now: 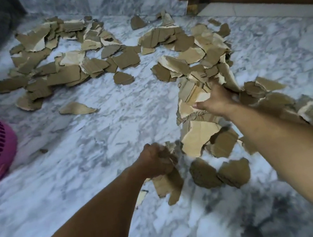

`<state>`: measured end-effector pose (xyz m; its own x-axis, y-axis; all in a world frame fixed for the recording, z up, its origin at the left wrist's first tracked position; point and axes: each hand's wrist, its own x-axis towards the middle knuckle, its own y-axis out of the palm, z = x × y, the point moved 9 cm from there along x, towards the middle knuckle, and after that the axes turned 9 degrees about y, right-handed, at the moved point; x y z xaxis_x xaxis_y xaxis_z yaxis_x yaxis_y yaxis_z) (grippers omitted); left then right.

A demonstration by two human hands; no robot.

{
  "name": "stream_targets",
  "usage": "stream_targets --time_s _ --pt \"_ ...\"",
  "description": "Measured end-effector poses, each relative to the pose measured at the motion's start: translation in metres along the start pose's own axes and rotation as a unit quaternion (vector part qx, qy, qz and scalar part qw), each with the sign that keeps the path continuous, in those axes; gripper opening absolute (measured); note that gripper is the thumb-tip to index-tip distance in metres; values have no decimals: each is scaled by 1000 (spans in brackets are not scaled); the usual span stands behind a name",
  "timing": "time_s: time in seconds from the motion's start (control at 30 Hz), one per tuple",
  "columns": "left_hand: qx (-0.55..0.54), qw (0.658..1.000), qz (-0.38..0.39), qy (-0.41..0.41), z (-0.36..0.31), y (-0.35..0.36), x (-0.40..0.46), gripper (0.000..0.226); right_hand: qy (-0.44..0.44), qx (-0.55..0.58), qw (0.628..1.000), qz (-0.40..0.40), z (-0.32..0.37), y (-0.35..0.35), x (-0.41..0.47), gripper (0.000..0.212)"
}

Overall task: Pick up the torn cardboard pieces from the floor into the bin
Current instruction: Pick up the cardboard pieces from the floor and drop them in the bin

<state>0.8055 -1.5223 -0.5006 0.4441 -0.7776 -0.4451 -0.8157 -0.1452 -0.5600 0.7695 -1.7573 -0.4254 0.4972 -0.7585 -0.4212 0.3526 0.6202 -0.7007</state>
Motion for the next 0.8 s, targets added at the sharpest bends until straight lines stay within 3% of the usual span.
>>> stream_targets --time_s 0.1,0.17,0.23,0.37,0.47,0.57,0.7,0.8 --pt "96 994 -43 42 -1 18 -9 63 -30 89 982 -166 -15 -32 -15 67" --pt "118 991 -58 6 4 26 -15 58 -45 103 966 -232 -23 -47 -25 60" --pt "182 981 -67 -20 6 33 -20 45 -49 103 965 -235 -28 -50 -27 63" --pt "231 968 -88 -35 4 34 -20 43 -36 148 971 -186 -34 -44 -31 72" --pt "173 981 -84 -29 4 30 -20 42 -13 181 970 -161 -38 -41 -33 83" --pt "92 993 -53 -55 12 20 -20 41 42 188 980 -56 -46 -18 -26 89" --pt "78 993 4 -91 18 -10 -29 33 81 3 993 84 -64 25 -30 87" --pt "57 989 23 -134 37 -24 -48 31 64 -181 974 117 -75 49 -42 89"
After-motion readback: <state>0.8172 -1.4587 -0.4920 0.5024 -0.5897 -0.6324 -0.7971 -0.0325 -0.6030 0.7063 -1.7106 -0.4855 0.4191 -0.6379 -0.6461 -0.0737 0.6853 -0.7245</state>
